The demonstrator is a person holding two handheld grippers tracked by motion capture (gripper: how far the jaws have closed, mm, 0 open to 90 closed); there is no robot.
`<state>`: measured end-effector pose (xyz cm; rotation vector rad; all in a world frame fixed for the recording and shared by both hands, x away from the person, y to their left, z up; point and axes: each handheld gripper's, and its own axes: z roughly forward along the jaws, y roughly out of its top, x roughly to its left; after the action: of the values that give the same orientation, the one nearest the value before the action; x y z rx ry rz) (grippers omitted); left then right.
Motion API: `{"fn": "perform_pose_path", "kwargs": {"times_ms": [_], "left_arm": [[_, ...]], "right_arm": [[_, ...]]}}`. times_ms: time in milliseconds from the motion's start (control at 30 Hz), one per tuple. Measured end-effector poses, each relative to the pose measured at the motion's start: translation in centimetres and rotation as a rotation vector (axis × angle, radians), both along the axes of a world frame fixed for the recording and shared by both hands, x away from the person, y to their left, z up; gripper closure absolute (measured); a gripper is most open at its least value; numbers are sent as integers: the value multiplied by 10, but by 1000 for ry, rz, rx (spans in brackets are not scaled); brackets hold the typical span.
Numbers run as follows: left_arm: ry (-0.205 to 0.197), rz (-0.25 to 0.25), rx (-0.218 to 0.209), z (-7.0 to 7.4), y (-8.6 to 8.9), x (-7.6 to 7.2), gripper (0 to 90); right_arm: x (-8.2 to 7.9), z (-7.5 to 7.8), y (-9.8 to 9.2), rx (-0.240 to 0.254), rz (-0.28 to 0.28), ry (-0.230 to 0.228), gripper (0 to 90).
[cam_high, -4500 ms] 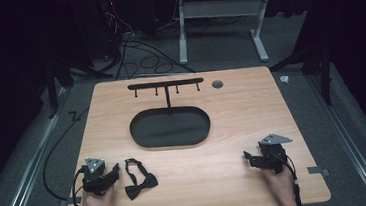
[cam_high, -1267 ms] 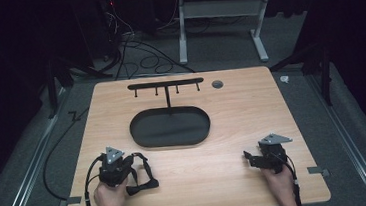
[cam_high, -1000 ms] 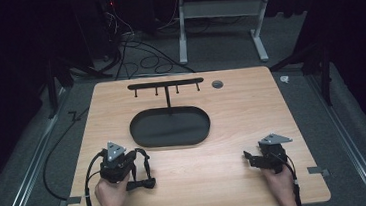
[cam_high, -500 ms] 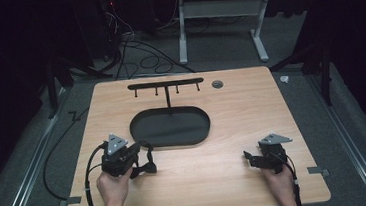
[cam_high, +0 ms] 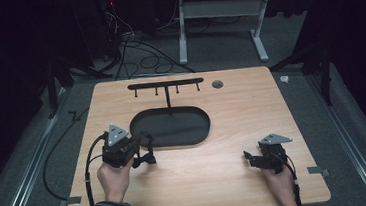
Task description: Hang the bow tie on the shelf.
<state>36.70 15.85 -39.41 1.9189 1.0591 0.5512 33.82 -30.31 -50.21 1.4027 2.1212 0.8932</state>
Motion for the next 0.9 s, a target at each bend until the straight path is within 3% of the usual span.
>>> {"fn": "perform_pose_path", "kwargs": {"times_ms": [167,333,467,600,900], "left_arm": [[-10,-4,-10,7,-1,6,870],[-22,-6,21,12,-4,12,870],[-33,-7,3,17,-4,15,870],[-39,-13,20,23,-4,18,870],[-46,-14,-9,35,-2,26,870]], "right_arm": [[0,0,0,0,0,0,288],[0,0,0,5,-5,3,287],[0,0,0,0,1,0,287],[0,0,0,1,-2,2,288],[0,0,0,0,0,0,288]]}}
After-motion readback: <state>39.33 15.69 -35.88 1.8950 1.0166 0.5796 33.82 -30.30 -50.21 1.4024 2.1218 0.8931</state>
